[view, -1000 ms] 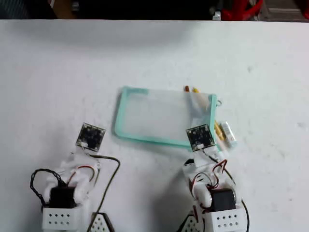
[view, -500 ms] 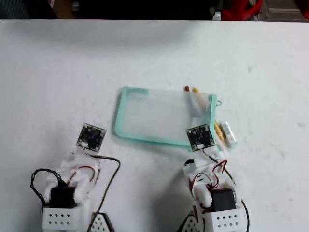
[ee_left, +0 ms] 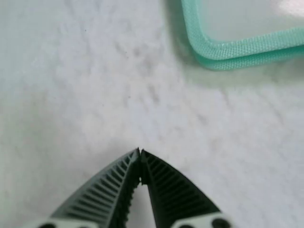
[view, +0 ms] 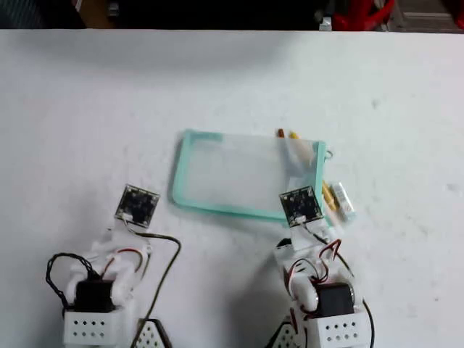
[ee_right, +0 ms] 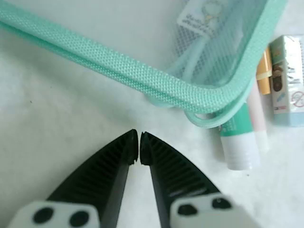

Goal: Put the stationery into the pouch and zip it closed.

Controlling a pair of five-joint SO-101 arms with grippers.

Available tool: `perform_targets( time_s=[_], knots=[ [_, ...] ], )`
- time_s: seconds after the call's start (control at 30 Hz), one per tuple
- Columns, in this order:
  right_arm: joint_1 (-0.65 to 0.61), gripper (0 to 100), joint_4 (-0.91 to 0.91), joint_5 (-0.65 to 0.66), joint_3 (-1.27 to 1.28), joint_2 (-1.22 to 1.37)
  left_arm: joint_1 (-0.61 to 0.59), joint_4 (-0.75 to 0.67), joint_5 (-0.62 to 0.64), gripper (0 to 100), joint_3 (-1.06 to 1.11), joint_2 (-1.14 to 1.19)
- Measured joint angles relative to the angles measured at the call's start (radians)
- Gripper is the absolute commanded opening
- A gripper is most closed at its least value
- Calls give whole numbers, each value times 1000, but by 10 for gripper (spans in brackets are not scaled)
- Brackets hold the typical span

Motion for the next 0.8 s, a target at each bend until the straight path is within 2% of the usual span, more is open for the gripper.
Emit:
perform_targets(
  time_s=[0.33, 0.57, 0.8],
  knots=[
    [0, 17, 0, 0, 0, 0, 0, -17, 0, 24, 0, 0],
    [0, 17, 0, 0, 0, 0, 12, -330, -2, 24, 0, 0],
    [0, 17, 0, 0, 0, 0, 28, -391, -2, 24, 0, 0]
  ],
)
